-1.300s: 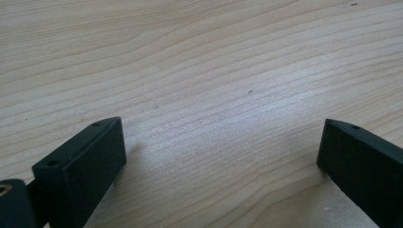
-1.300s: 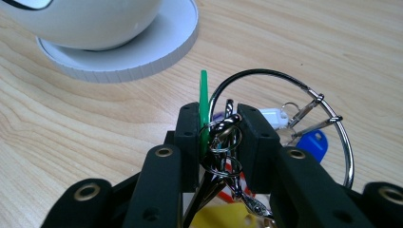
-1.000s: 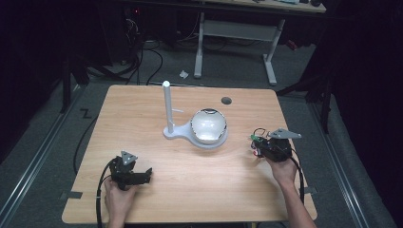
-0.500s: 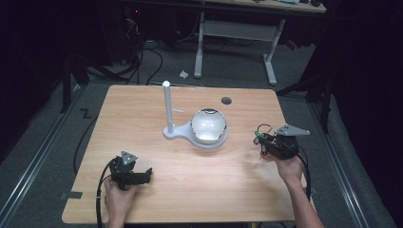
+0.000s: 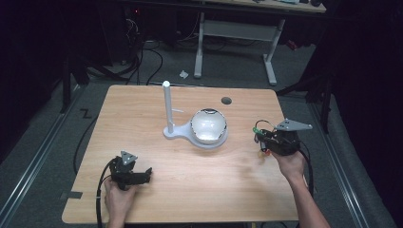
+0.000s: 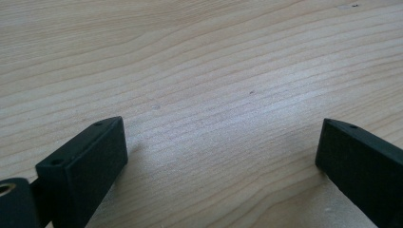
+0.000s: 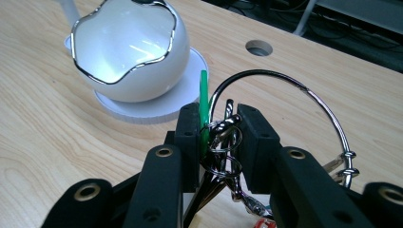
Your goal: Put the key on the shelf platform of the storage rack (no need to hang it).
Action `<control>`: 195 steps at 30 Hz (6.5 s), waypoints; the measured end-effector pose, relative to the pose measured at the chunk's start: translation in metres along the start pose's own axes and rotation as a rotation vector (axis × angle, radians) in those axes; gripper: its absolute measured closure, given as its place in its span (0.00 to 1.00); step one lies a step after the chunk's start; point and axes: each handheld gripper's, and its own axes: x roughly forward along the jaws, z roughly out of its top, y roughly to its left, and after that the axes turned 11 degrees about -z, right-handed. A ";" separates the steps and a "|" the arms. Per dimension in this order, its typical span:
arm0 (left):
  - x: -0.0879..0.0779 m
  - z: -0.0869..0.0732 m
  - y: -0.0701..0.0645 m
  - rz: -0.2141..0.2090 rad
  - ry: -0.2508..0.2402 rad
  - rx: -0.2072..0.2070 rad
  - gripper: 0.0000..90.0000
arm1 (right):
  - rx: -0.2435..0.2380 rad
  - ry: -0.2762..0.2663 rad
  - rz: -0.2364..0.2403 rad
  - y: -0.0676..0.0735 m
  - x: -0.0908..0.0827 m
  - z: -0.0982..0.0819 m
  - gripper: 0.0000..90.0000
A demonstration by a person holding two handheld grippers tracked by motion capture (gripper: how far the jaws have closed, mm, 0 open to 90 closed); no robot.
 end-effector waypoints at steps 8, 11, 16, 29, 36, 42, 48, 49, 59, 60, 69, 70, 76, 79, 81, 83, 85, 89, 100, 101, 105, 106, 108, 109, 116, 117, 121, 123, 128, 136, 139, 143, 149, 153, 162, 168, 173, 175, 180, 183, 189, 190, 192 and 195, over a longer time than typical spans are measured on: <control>0.000 0.000 0.000 0.000 0.000 -0.001 0.04 | -0.018 -0.024 0.044 0.007 -0.006 0.015 0.80; 0.000 0.000 0.000 -0.001 0.000 0.001 0.04 | -0.026 -0.033 0.066 0.010 -0.008 0.021 0.80; 0.000 0.000 0.000 0.000 0.000 -0.001 0.04 | -0.040 -0.054 0.106 0.016 -0.010 0.032 0.80; 0.000 0.000 0.000 0.000 0.000 -0.001 0.04 | -0.075 -0.094 0.183 0.033 -0.011 0.063 0.80; 0.000 0.000 0.000 -0.001 0.000 0.001 0.04 | -0.094 -0.093 0.216 0.043 -0.010 0.078 0.80; 0.000 0.000 0.000 0.000 -0.001 -0.003 0.04 | -0.106 -0.099 0.251 0.052 -0.007 0.090 0.80; 0.000 0.000 0.000 0.000 -0.001 -0.004 0.04 | -0.117 -0.112 0.283 0.061 -0.003 0.102 0.80; 0.000 0.000 0.000 0.001 -0.001 -0.005 0.04 | -0.117 -0.116 0.290 0.063 -0.002 0.104 0.80; 0.000 0.000 0.000 -0.001 0.001 0.001 0.04 | -0.132 -0.120 0.329 0.075 0.008 0.118 0.80; 0.000 0.000 -0.001 0.004 -0.001 -0.015 0.04 | -0.131 -0.118 0.331 0.077 0.009 0.119 0.80; 0.000 0.000 0.000 0.003 -0.004 -0.002 0.04 | -0.131 -0.103 0.348 0.086 0.024 0.126 0.80; 0.000 0.000 0.000 0.003 -0.002 -0.005 0.04 | -0.132 -0.104 0.353 0.087 0.026 0.127 0.80; 0.000 0.000 -0.001 0.002 0.000 -0.010 0.04 | -0.137 -0.098 0.362 0.093 0.035 0.130 0.80; 0.000 0.000 -0.001 0.002 0.000 -0.010 0.04 | -0.138 -0.091 0.366 0.097 0.040 0.131 0.80; 0.000 0.000 -0.001 0.003 0.000 -0.011 0.04 | -0.139 -0.090 0.367 0.098 0.043 0.131 0.80; 0.000 0.000 -0.001 0.004 -0.001 -0.015 0.04 | -0.137 -0.086 0.368 0.100 0.047 0.131 0.80; 0.000 0.000 -0.001 0.004 -0.003 -0.013 0.04 | -0.139 -0.080 0.365 0.101 0.051 0.131 0.80; 0.000 0.000 -0.001 0.004 -0.003 -0.012 0.04 | -0.127 -0.067 0.352 0.102 0.062 0.128 0.80; 0.000 0.000 0.000 0.000 -0.005 0.002 0.04 | -0.117 -0.038 0.321 0.101 0.081 0.118 0.80; 0.000 0.000 0.000 0.003 -0.004 -0.005 0.04 | -0.116 -0.035 0.318 0.101 0.083 0.117 0.80; 0.000 0.000 -0.001 0.002 -0.003 -0.010 0.04 | -0.111 -0.025 0.306 0.100 0.088 0.114 0.80; 0.000 0.000 0.000 -0.001 -0.003 -0.003 0.04 | -0.110 -0.023 0.302 0.100 0.089 0.113 0.80; 0.000 0.000 0.000 0.002 -0.003 -0.008 0.04 | -0.103 -0.022 0.297 0.099 0.091 0.112 0.80; 0.000 0.000 0.000 0.002 -0.002 -0.007 0.04 | -0.101 -0.021 0.297 0.099 0.093 0.111 0.80; 0.000 0.000 0.000 0.002 -0.002 -0.007 0.04 | -0.094 -0.009 0.272 0.096 0.100 0.103 0.80; 0.000 0.000 0.000 -0.001 -0.003 -0.002 0.04 | -0.091 -0.005 0.269 0.096 0.101 0.102 0.80; 0.000 0.000 -0.001 0.003 -0.003 -0.009 0.04 | -0.088 0.009 0.258 0.094 0.103 0.100 0.80; 0.000 0.000 -0.001 0.003 -0.003 -0.010 0.04 | -0.090 0.005 0.255 0.094 0.105 0.099 0.80; 0.000 0.000 -0.001 0.004 -0.001 -0.015 0.04 | -0.091 0.015 0.251 0.097 0.109 0.098 0.80; 0.000 0.000 -0.001 0.004 0.000 -0.011 0.04 | -0.089 0.032 0.244 0.102 0.117 0.095 0.80; 0.000 0.000 -0.001 0.004 0.000 -0.010 0.04 | -0.093 0.041 0.236 0.105 0.121 0.094 0.80; 0.000 0.000 -0.001 0.007 -0.003 -0.021 0.04 | -0.089 0.056 0.230 0.107 0.126 0.093 0.80; 0.000 0.000 -0.001 0.005 -0.004 -0.016 0.04 | -0.091 0.072 0.219 0.109 0.133 0.091 0.80; 0.000 0.000 -0.001 0.005 -0.004 -0.017 0.04 | -0.088 0.089 0.213 0.109 0.139 0.089 0.80; 0.000 -0.001 -0.001 0.010 -0.008 -0.024 0.04 | -0.081 0.131 0.201 0.109 0.150 0.085 0.80; 0.000 0.000 0.000 0.004 -0.005 -0.006 0.04 | -0.094 0.154 0.187 0.111 0.154 0.083 0.80; 0.000 0.000 0.000 0.003 -0.004 -0.005 0.04 | -0.104 0.170 0.178 0.114 0.158 0.080 0.79; 0.000 0.000 0.000 0.003 -0.005 -0.006 0.04 | -0.115 0.175 0.173 0.114 0.160 0.079 0.79; 0.000 0.000 0.000 0.004 -0.005 -0.007 0.04 | -0.087 0.180 0.169 0.111 0.157 0.079 0.67; 0.000 0.000 0.000 0.004 -0.005 -0.006 0.04 | -0.072 0.164 0.160 0.108 0.151 0.079 0.64; 0.000 0.000 -0.001 0.003 -0.004 -0.010 0.04 | -0.058 0.140 0.164 0.100 0.142 0.075 0.61; 0.000 0.000 -0.001 0.004 -0.004 -0.011 0.04 | -0.060 0.135 0.166 0.098 0.140 0.074 0.61; 0.000 0.000 -0.001 0.004 -0.004 -0.012 0.04 | -0.052 0.115 0.170 0.096 0.136 0.074 0.61; 0.000 0.000 -0.001 0.003 -0.004 -0.010 0.04 | -0.035 0.099 0.175 0.092 0.129 0.072 0.60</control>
